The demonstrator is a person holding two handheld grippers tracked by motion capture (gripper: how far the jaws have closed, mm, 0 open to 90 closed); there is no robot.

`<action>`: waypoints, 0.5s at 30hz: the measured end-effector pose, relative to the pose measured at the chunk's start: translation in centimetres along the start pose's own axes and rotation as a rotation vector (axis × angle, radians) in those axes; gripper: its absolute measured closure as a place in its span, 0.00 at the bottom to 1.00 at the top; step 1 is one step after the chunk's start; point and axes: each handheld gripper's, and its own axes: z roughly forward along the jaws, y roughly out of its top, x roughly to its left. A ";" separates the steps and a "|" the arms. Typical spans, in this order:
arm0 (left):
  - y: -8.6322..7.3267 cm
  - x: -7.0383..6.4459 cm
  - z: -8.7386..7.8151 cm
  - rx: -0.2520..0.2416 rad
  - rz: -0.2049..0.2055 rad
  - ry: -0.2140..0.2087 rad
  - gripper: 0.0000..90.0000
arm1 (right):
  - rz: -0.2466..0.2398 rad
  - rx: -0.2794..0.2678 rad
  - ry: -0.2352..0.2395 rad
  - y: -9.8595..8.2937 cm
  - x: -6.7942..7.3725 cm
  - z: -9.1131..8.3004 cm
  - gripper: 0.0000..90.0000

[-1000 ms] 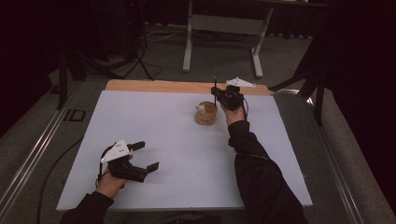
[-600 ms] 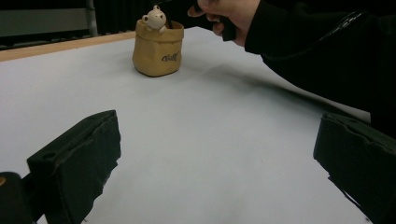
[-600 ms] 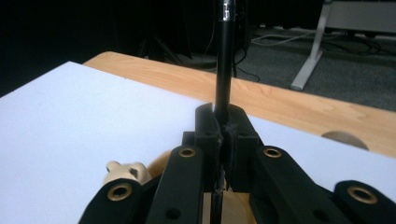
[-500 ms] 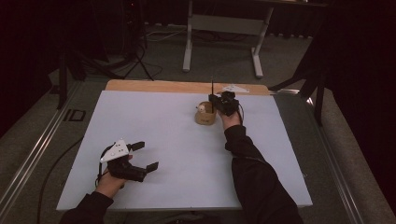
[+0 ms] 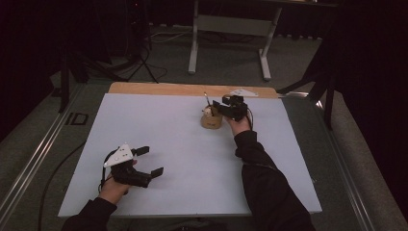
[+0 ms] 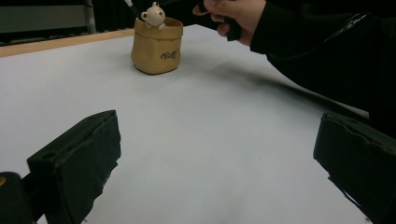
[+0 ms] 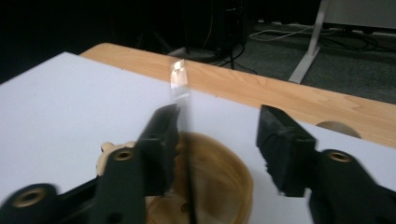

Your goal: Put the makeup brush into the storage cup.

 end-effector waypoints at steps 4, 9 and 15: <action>0.1 -0.1 0.0 0.002 0.002 0.002 0.02 | 0.005 -0.012 0.000 0.7 -0.3 -1.2 0.39; 0.2 -0.1 0.0 0.003 -0.002 0.001 0.02 | 0.028 -0.022 0.029 1.2 -0.7 -2.8 0.19; 0.4 -0.2 0.0 -0.001 0.001 0.002 0.02 | -0.017 -0.009 0.066 1.3 0.0 -5.1 0.13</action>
